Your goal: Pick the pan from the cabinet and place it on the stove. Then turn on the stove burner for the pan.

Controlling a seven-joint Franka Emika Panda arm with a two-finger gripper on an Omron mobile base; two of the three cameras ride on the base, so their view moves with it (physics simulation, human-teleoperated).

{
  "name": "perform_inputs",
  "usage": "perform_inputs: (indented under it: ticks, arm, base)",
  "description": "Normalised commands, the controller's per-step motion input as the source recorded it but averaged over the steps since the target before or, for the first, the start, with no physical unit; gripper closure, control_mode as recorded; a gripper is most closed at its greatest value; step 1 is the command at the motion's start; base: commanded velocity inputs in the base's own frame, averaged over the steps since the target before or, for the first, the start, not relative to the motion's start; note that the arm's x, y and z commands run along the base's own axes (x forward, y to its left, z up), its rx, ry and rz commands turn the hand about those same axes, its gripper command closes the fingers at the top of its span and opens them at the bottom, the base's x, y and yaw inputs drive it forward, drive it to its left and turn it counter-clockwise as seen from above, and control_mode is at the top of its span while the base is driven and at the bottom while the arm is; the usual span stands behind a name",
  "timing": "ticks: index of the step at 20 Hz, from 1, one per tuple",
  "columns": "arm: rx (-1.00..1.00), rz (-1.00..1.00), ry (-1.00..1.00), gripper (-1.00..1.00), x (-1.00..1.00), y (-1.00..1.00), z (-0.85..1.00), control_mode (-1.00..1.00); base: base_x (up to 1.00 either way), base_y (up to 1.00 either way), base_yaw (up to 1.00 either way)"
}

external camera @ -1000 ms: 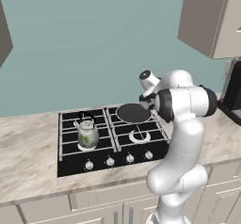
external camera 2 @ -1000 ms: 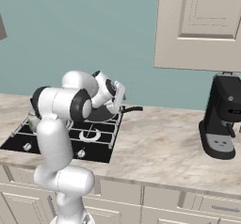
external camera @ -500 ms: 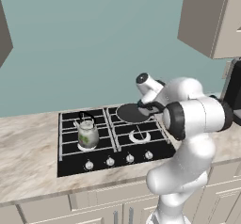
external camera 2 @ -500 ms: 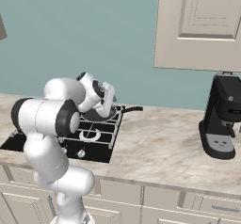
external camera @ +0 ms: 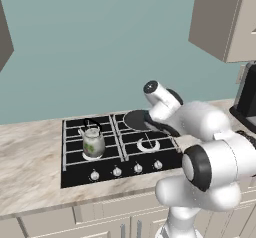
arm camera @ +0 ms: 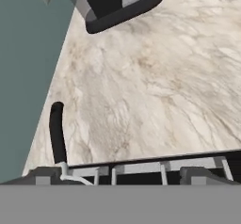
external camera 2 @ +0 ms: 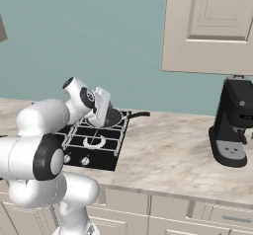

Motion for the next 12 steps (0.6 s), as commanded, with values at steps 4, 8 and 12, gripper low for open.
perform_inputs:
  ticks: [4, 8, 12]
  arm:
    - [0.05, 0.0, -0.02, -1.0, -0.69, 0.17, 0.76, -1.0]
    - [0.15, -0.06, -0.03, -1.0, -0.78, 0.11, 0.83, -1.0]
    - [0.25, -0.18, -0.1, -1.0, -0.76, 0.24, 0.52, -1.0]
  base:
    - [0.0, 0.0, 0.0]
    - [0.0, 0.0, 0.0]
    - [0.0, 0.0, 0.0]
